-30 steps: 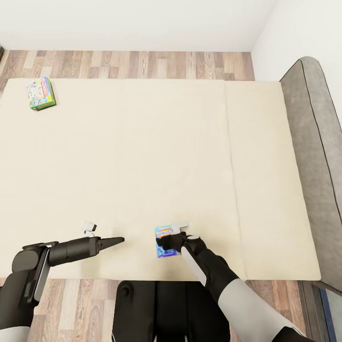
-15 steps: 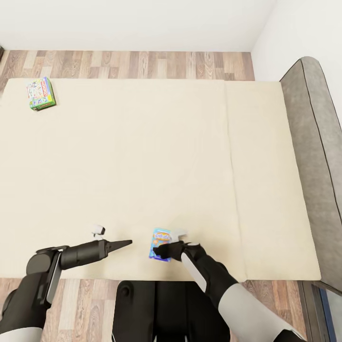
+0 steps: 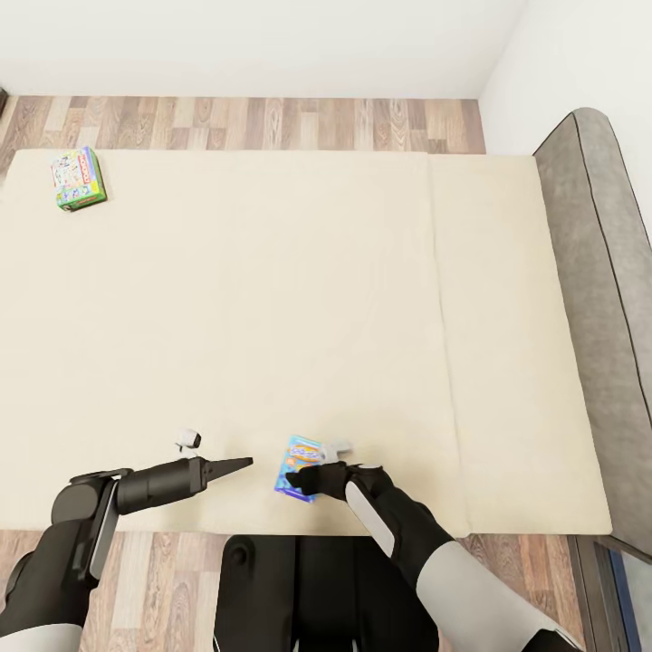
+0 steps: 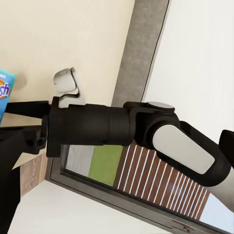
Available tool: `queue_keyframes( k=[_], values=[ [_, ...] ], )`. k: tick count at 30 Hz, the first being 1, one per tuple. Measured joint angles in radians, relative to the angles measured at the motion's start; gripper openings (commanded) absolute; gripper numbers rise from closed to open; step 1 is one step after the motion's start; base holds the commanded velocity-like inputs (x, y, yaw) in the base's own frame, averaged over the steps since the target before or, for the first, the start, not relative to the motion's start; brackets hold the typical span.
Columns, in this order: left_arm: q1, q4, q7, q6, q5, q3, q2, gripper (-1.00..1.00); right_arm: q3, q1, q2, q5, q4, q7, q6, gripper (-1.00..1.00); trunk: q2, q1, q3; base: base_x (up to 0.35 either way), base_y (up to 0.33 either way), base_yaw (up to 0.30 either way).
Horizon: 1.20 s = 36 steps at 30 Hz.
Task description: Put all the toys in the child's room - the three board games (two on the bed and one on the table), the two jigsaw puzzles on the table, and the tennis ball on the table - inside the toy box on the table in the child's room.
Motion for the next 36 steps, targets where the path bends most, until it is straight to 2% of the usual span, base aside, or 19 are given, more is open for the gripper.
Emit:
queue_keyframes(
  k=[11,36],
  values=[
    [0.0,0.0,0.0,-0.001,0.001,0.001,0.001,1.0,-0.001,0.0,0.0,0.001,0.001,0.055,-0.052,1.0,0.0,0.0,0.0,0.0,0.0,0.0],
    [0.0,0.001,0.0,-0.001,0.0,0.0,-0.001,1.0,-0.011,0.0,0.0,-0.002,0.002,0.058,-0.055,1.0,0.0,0.0,0.0,0.0,0.0,0.0]
  ],
)
